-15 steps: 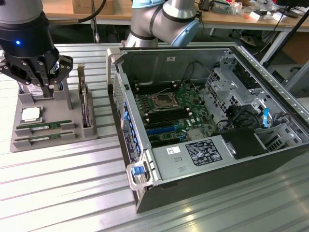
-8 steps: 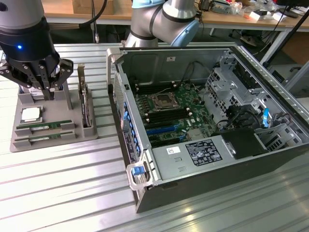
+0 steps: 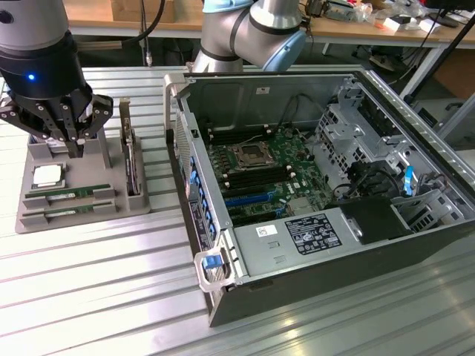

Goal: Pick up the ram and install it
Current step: 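Pick up the ram and move it above insertion slot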

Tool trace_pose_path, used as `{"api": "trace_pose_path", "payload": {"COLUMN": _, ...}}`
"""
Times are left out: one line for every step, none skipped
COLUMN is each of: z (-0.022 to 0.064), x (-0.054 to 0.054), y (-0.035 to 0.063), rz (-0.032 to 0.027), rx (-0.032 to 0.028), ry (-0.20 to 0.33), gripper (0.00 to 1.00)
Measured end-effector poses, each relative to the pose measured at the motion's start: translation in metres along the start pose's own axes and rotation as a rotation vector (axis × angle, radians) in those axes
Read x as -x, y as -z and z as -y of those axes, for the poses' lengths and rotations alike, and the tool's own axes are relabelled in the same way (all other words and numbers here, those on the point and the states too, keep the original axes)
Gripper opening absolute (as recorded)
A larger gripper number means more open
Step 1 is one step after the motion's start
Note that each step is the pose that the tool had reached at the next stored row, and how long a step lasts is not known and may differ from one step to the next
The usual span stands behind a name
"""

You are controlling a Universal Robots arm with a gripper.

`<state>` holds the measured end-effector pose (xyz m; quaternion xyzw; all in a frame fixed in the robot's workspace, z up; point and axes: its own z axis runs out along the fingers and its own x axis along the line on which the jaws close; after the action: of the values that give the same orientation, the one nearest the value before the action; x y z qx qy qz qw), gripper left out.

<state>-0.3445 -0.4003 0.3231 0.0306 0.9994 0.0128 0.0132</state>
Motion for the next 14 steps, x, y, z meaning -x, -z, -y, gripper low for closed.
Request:
{"api": "trace_pose_path", "payload": {"z": 0.0000, "x": -0.0001, "y": -0.0002, "rz": -0.0007, "rx": 0.0008, "ry": 0.028, "gripper": 0.11}}
{"api": "trace_pose_path", "payload": {"z": 0.0000, "x": -0.0001, "y": -0.0002, "rz": -0.0014, "rx": 0.0013, "ry": 0.053, "gripper": 0.11}}
{"api": "trace_pose_path", "payload": {"z": 0.0000, "x": -0.0001, "y": -0.0003, "rz": -0.0018, "rx": 0.0018, "ry": 0.070, "gripper": 0.11}}
{"api": "trace_pose_path", "payload": {"z": 0.0001, "x": -0.0002, "y": -0.0003, "rz": -0.0023, "rx": 0.0024, "ry": 0.092, "gripper": 0.11}}
{"api": "trace_pose_path", "payload": {"z": 0.0001, "x": -0.0002, "y": -0.0004, "rz": -0.0027, "rx": 0.0029, "ry": 0.110, "gripper": 0.11}}
{"api": "trace_pose_path", "payload": {"z": 0.0001, "x": -0.0003, "y": -0.0004, "rz": -0.0034, "rx": 0.0034, "ry": 0.132, "gripper": 0.11}}
{"api": "trace_pose_path", "payload": {"z": 0.0001, "x": -0.0003, "y": -0.0004, "rz": -0.0037, "rx": 0.0038, "ry": 0.147, "gripper": 0.11}}
{"api": "trace_pose_path", "payload": {"z": 0.0001, "x": -0.0003, "y": -0.0004, "rz": -0.0045, "rx": 0.0044, "ry": 0.175, "gripper": 0.11}}
{"api": "trace_pose_path", "payload": {"z": 0.0001, "x": -0.0003, "y": -0.0004, "rz": -0.0053, "rx": 0.0050, "ry": 0.201, "gripper": 0.11}}
{"api": "trace_pose_path", "payload": {"z": 0.0001, "x": -0.0003, "y": -0.0005, "rz": -0.0058, "rx": 0.0056, "ry": 0.225, "gripper": 0.11}}
{"api": "trace_pose_path", "payload": {"z": 0.0001, "x": -0.0004, "y": -0.0005, "rz": -0.0063, "rx": 0.0059, "ry": 0.241, "gripper": 0.11}}
{"api": "trace_pose_path", "payload": {"z": 0.0001, "x": -0.0004, "y": -0.0006, "rz": -0.0066, "rx": 0.0062, "ry": 0.254, "gripper": 0.11}}
{"api": "trace_pose_path", "payload": {"z": 0.0001, "x": -0.0004, "y": -0.0007, "rz": -0.0072, "rx": 0.0068, "ry": 0.279, "gripper": 0.11}}
{"api": "trace_pose_path", "payload": {"z": 0.0001, "x": -0.0004, "y": -0.0007, "rz": -0.0082, "rx": 0.0075, "ry": 0.314, "gripper": 0.11}}
